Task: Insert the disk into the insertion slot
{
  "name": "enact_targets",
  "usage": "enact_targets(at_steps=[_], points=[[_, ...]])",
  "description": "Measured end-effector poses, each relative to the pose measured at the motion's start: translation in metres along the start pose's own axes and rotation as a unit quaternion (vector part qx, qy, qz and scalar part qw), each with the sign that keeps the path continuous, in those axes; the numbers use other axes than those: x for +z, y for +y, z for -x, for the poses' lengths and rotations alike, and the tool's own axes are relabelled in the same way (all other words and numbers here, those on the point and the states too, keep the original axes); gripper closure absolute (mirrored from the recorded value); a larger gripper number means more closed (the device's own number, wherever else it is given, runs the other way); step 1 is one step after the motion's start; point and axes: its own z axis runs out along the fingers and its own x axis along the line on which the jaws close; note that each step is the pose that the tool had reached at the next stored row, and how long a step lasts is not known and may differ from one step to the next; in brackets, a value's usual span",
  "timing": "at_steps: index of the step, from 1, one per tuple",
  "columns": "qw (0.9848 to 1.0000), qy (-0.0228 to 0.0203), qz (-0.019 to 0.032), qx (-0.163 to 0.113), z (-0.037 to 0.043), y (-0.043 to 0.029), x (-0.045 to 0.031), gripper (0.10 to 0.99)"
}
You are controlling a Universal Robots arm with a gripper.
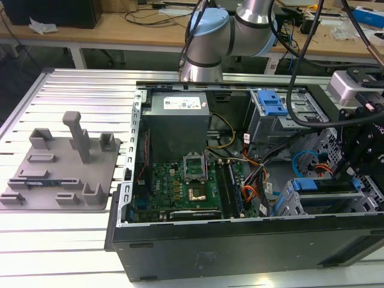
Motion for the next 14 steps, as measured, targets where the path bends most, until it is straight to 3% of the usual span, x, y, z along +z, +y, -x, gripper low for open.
enact_targets(at_steps=[12,14], points=[[1.0000,0.0008,-0.0001,0.001,0.0000,0.0000,0.0081,0.918],[1.0000,-0.0008,0.0002,0.001,0.0000,0.0003,0.0113,0.906]])
